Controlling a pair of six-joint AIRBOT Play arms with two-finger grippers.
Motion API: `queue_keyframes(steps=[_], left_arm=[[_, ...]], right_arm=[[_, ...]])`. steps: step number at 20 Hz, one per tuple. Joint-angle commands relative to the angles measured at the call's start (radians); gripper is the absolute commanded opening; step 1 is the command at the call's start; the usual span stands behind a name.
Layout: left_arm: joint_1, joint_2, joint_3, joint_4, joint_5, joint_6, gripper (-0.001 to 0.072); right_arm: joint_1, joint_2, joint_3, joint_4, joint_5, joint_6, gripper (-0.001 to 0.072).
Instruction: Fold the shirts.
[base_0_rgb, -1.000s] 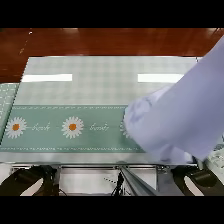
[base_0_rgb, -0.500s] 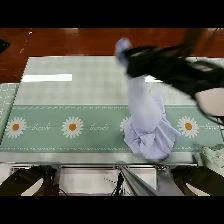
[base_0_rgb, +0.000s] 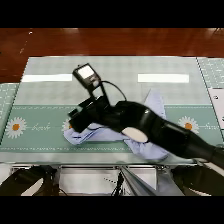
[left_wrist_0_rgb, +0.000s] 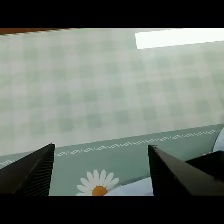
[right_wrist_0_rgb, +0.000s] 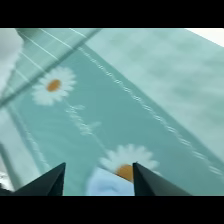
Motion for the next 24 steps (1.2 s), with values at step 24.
queue_keyframes(steps=[24], left_arm=[[0.29,0.316,-1.356,-0.444,0.409,0.002,0.0708]], right_arm=[[-1.532,0.313,-0.401,0.145,0.625,-0.427,0.049]])
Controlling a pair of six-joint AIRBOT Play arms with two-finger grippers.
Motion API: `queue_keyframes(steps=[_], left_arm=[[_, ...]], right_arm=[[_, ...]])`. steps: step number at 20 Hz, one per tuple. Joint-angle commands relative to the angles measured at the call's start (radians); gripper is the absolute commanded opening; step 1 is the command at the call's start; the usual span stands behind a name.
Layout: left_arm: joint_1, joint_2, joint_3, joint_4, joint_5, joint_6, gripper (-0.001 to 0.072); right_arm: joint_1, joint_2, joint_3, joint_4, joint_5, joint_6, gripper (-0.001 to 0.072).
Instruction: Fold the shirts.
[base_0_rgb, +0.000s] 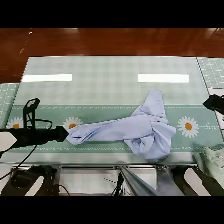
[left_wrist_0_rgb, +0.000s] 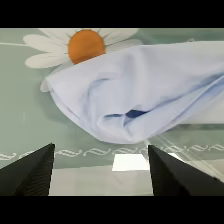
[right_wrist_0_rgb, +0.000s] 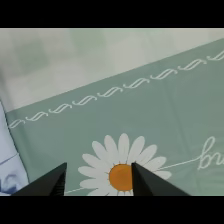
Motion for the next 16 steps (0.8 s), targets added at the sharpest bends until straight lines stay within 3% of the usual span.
queue_keyframes(steps=[1,5,12,16], left_arm=[[0.117,-0.01,-0.066,-0.104,0.028,0.109,0.0708],[0.223,-0.059,-0.136,-0.232,0.072,0.241,0.0705],[0.247,-0.306,-0.136,-0.246,0.116,0.335,0.0705],[0.246,-0.397,-0.136,-0.362,0.266,0.394,0.0687]], right_arm=[[-0.011,0.001,-0.07,0.067,-0.023,-0.051,0.049],[-0.011,0.001,-0.076,0.092,-0.037,-0.051,0.049],[-0.011,0.001,-0.076,0.12,-0.027,-0.052,0.049],[-0.011,0.001,-0.076,0.119,-0.019,-0.051,0.049]])
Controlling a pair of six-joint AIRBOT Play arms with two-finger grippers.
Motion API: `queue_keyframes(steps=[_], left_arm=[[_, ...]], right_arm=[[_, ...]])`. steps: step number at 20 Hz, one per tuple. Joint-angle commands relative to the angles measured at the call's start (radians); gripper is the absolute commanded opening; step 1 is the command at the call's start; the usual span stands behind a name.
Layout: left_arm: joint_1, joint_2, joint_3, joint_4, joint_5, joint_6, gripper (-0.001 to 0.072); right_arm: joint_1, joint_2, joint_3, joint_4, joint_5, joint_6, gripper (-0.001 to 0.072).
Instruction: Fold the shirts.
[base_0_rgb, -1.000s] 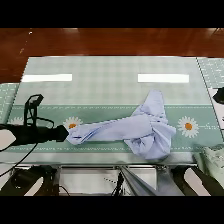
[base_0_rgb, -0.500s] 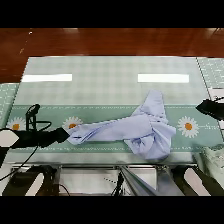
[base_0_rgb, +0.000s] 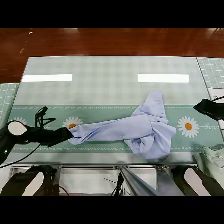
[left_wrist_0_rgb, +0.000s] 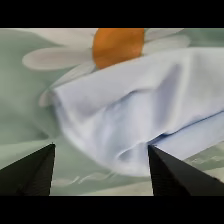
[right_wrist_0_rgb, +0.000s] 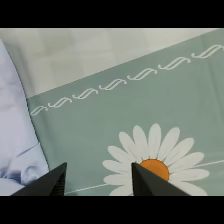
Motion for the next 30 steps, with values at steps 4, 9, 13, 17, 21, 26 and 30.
queue_keyframes(steps=[4,9,13,17,21,26,30], left_arm=[[0.002,-0.198,-0.002,-0.329,0.208,0.174,0.0617],[0.003,-0.318,-0.002,-0.37,0.185,0.234,0.0024],[0.003,-0.314,0.003,-0.374,0.146,0.278,0.0023],[0.003,-0.308,0.003,-0.374,0.12,0.282,0.0023],[0.003,-0.266,0.024,-0.375,0.111,0.282,0.0024],[0.003,-0.217,0.104,-0.426,0.109,0.282,0.0024],[0.003,-0.212,0.22,-0.464,0.11,0.282,0.0024]], right_arm=[[-0.001,0.0,0.0,0.001,0.022,-0.001,0.049],[-0.001,0.0,0.0,0.001,0.021,-0.001,0.049],[-0.001,-0.088,-0.004,0.135,0.047,-0.024,0.0491],[0.002,-0.277,-0.003,0.36,0.094,-0.121,0.0491],[0.097,-0.424,-0.003,0.38,0.035,-0.126,0.0491],[0.292,-0.525,-0.003,0.39,-0.249,-0.077,0.049],[0.373,-0.523,0.018,0.456,-0.379,-0.035,0.0026]])
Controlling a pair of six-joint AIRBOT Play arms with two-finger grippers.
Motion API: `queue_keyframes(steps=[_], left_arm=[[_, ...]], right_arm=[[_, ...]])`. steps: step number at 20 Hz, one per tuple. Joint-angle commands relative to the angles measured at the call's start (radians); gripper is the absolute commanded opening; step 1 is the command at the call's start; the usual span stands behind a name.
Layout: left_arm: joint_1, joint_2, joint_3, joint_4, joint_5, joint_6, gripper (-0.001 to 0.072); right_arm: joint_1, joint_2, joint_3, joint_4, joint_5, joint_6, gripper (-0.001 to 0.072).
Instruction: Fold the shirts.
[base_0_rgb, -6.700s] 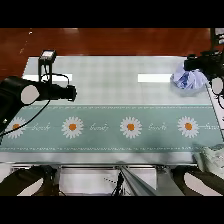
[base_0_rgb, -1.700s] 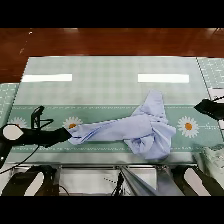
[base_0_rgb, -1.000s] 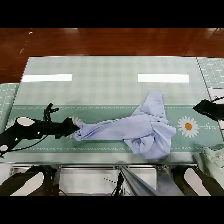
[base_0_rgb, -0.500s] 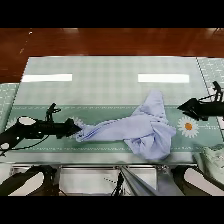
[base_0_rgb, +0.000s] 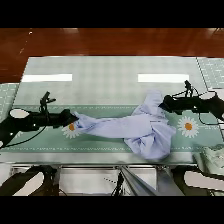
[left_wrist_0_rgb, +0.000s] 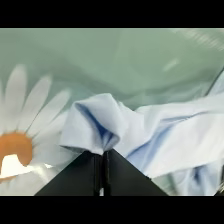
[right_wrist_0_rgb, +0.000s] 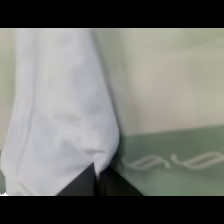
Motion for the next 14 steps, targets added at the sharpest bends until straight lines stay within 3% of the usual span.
queue_keyframes(steps=[1,6,11,14], left_arm=[[0.001,0.013,0.115,-0.037,-0.01,0.0,0.0023],[0.001,0.096,0.497,-0.048,-0.01,0.031,0.0024],[0.001,0.152,1.014,-0.039,-0.01,0.088,0.0024],[0.001,0.175,1.185,-0.011,-0.011,0.103,0.0024]], right_arm=[[0.061,0.008,0.037,0.062,-0.11,-0.009,0.0026],[0.003,0.264,0.286,0.076,-0.073,-0.116,0.0025],[-0.01,0.547,0.599,0.072,-0.201,-0.129,0.0025],[-0.01,0.655,0.712,0.042,-0.24,-0.129,0.0025]])
